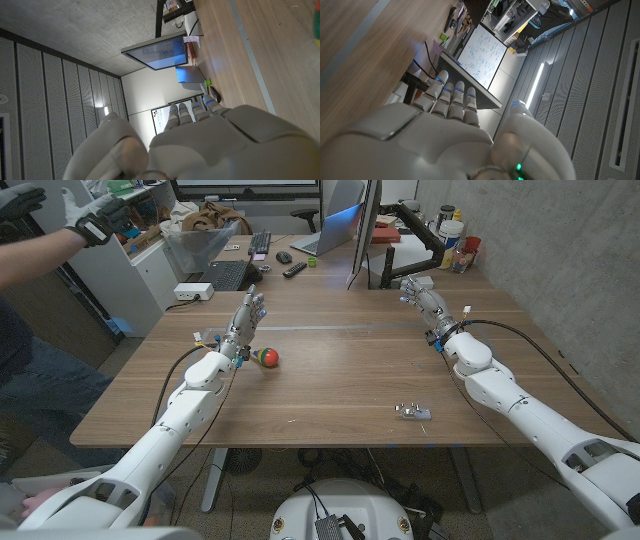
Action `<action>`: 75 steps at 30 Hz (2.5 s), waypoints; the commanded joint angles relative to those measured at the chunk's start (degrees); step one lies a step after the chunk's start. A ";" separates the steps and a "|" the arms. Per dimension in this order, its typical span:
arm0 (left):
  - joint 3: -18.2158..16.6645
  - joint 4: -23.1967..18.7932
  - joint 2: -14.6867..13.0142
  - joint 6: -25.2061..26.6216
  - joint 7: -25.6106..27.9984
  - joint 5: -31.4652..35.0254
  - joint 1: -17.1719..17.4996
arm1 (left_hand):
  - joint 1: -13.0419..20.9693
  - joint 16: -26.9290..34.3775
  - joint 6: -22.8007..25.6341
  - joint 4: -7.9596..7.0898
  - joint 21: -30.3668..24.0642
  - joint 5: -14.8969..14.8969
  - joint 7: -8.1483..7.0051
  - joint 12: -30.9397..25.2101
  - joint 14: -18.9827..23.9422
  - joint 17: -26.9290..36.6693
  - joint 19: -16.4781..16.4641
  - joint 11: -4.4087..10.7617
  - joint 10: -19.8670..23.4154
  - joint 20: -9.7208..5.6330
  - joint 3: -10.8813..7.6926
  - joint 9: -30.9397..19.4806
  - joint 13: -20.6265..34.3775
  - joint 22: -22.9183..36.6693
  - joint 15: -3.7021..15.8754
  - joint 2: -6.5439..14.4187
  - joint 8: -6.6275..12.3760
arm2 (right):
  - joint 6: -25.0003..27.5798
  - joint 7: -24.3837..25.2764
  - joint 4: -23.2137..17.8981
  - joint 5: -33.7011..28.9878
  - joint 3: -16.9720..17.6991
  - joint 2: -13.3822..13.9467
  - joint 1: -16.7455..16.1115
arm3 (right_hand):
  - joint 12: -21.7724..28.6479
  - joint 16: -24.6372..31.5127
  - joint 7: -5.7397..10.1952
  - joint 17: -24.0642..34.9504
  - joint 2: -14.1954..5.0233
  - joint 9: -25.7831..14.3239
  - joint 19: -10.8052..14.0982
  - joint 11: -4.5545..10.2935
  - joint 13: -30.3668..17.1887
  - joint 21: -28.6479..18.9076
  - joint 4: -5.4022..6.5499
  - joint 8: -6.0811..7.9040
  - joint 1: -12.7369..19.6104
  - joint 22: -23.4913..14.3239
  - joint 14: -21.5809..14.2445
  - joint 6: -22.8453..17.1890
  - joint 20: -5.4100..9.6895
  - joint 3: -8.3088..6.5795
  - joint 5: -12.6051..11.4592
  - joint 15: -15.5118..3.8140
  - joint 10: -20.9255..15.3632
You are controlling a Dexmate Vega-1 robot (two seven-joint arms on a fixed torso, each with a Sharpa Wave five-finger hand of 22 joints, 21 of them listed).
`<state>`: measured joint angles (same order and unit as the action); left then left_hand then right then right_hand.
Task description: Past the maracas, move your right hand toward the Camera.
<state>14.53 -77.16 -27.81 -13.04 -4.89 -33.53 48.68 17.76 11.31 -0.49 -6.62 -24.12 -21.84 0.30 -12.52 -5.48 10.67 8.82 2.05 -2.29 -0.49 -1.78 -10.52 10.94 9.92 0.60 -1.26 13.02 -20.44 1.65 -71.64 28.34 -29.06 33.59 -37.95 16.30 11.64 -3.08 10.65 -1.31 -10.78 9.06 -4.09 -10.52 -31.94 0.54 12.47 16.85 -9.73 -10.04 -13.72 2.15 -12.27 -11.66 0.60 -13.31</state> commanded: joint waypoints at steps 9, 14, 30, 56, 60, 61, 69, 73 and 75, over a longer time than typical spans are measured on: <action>0.59 -1.58 -0.73 0.01 0.61 0.85 0.66 | 0.49 0.17 1.19 -0.10 0.52 -0.23 0.70 -0.24 0.24 0.05 -0.24 -0.30 0.38 0.61 0.41 -0.32 0.01 0.17 -0.23 0.45 0.51 | 0.87 1.56 -1.57 -1.60 0.70 1.94 -0.61 | -0.31 -0.30 0.66 0.13 0.00 -0.23 -0.05 0.06 -0.22 0.72 -0.56 -0.18 0.96 -0.18 0.24 -0.40 1.05 -0.23 -0.23 0.25 -0.53; 0.63 -1.95 -0.90 0.14 0.93 0.84 0.97 | 0.52 0.16 1.27 -0.09 0.65 -0.24 0.68 -0.20 0.30 0.06 -0.24 -0.12 0.40 0.68 0.48 -0.32 0.01 0.18 -0.24 0.48 0.46 | 1.11 2.64 -1.78 -3.78 0.26 2.52 -0.30 | -0.38 -0.34 0.82 0.13 -0.03 -0.23 -0.16 0.17 -0.23 0.93 -0.66 -0.18 1.05 -0.19 0.31 -0.52 1.03 -0.26 -0.23 0.22 -0.57; 0.67 -3.43 -1.67 0.45 1.35 0.84 1.99 | 0.65 0.15 1.57 -0.04 1.03 -0.27 0.92 -0.15 0.60 0.07 -0.41 -0.26 0.65 0.97 0.73 -0.33 0.01 0.20 -0.41 0.58 0.28 | 1.77 4.95 -2.64 -7.22 0.17 3.52 -0.33 | -0.52 -0.36 3.36 0.08 -0.09 -0.29 -0.66 1.49 -0.24 2.30 -1.49 0.06 1.84 -0.22 0.16 -1.96 1.33 -0.45 -0.28 -0.59 -1.52; 1.39 -4.08 -1.54 0.49 1.76 1.11 1.98 | 0.82 0.21 2.57 0.01 1.70 -0.32 -0.12 -0.15 1.15 0.10 -0.54 -0.12 1.27 1.67 1.14 -0.35 0.02 0.25 -0.33 0.78 0.21 | 4.54 6.92 -4.80 -14.42 -0.53 7.02 0.18 | -0.90 -0.47 7.14 0.00 0.13 -0.36 -2.54 5.22 -0.23 5.12 -2.53 0.31 2.36 -0.27 0.19 -4.63 -1.42 -0.33 -0.30 -1.39 -2.71; 1.37 -4.45 -1.73 0.55 1.89 1.14 2.13 | 0.85 0.19 2.61 0.02 1.78 -0.32 -0.21 -0.14 1.17 0.10 -0.56 -0.09 1.32 1.60 1.18 -0.35 0.02 0.25 -0.32 0.81 0.17 | 4.62 7.18 -4.91 -15.27 -0.56 7.39 0.16 | -0.96 -0.52 7.52 -0.03 0.14 -0.36 -2.80 5.29 -0.22 5.42 -2.69 0.26 2.51 -0.28 0.24 -4.73 -1.98 -0.36 -0.31 -1.17 -2.77; 1.34 -4.52 -1.76 0.55 1.86 1.07 2.17 | 0.86 0.18 2.72 0.02 1.81 -0.32 -0.19 -0.14 1.17 0.10 -0.58 -0.02 1.36 1.57 1.20 -0.35 0.02 0.25 -0.27 0.82 0.19 | 4.67 7.22 -4.99 -15.39 -0.54 7.46 0.12 | -0.97 -0.54 7.52 -0.04 0.14 -0.36 -2.86 5.28 -0.22 5.47 -2.71 0.26 2.53 -0.28 0.26 -4.75 -1.96 -0.36 -0.31 -1.26 -2.77; 1.23 -5.31 -2.14 0.32 1.96 1.11 2.62 | 0.97 0.22 4.07 0.06 2.07 -0.33 -0.22 -0.19 1.47 0.09 -0.85 -0.12 1.79 1.55 1.38 -0.35 0.02 0.27 0.11 0.92 0.49 | 5.83 8.40 -6.05 -18.12 -0.84 8.38 0.04 | -0.97 -0.58 8.25 -0.09 0.05 -0.37 -3.71 5.43 -0.22 6.32 -3.09 0.46 2.93 -0.29 0.20 -5.81 -2.24 -0.49 -0.35 -0.77 -3.27; 1.14 -5.64 -2.30 0.26 2.13 1.11 2.81 | 0.99 0.21 4.15 0.07 2.12 -0.34 -0.22 -0.19 1.49 0.09 -0.90 -0.05 1.84 1.53 1.42 -0.35 0.02 0.27 0.15 0.94 0.48 | 6.02 8.53 -6.12 -18.67 -0.83 8.48 0.10 | -0.99 -0.58 8.39 -0.09 0.02 -0.37 -4.04 5.50 -0.22 6.61 -3.16 0.43 2.98 -0.29 0.18 -5.93 -2.34 -0.51 -0.35 -0.71 -3.35; 1.10 -5.76 -2.40 0.33 2.18 1.06 2.89 | 1.00 0.21 4.17 0.07 2.15 -0.34 -0.28 -0.17 1.50 0.09 -0.89 -0.05 1.81 1.55 1.44 -0.35 0.02 0.27 0.17 0.94 0.47 | 6.38 8.72 -6.25 -19.04 -0.85 8.54 0.15 | -1.02 -0.59 8.37 -0.09 0.00 -0.37 -4.32 5.51 -0.22 6.81 -3.20 0.39 3.00 -0.30 0.20 -5.94 -2.65 -0.52 -0.35 -0.60 -3.37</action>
<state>15.79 -82.05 -29.76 -12.54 -3.00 -32.47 51.05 18.52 11.31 3.29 -6.40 -22.01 -21.83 0.00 -12.52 -4.19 10.68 7.92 1.74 -0.75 1.25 -0.78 -10.81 10.94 9.99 0.76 -0.51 13.02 -15.27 9.47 -77.11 11.72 -29.73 41.34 -37.81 15.64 11.24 5.04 10.39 -0.83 -11.07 5.23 1.14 -10.52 -25.61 -2.39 12.47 19.59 -9.72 -9.82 -19.35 -0.22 -12.52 -11.66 -0.43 -16.27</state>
